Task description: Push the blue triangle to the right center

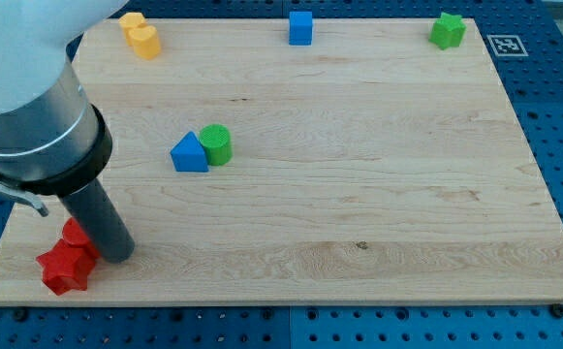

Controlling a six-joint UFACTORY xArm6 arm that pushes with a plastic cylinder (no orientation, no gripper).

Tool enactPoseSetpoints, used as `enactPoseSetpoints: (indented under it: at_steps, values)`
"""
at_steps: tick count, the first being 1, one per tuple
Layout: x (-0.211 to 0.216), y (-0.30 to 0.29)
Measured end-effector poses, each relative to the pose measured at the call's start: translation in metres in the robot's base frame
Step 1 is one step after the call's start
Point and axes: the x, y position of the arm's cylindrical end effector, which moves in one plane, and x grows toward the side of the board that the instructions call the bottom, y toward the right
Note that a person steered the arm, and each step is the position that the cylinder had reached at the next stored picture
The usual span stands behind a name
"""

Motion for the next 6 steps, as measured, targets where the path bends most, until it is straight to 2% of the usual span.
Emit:
enactPoseSetpoints:
  at_steps: [3,5,6]
  values:
    - [-0.01,0.013]
    - [-0.069,0.055]
    - [-0.072,0.051]
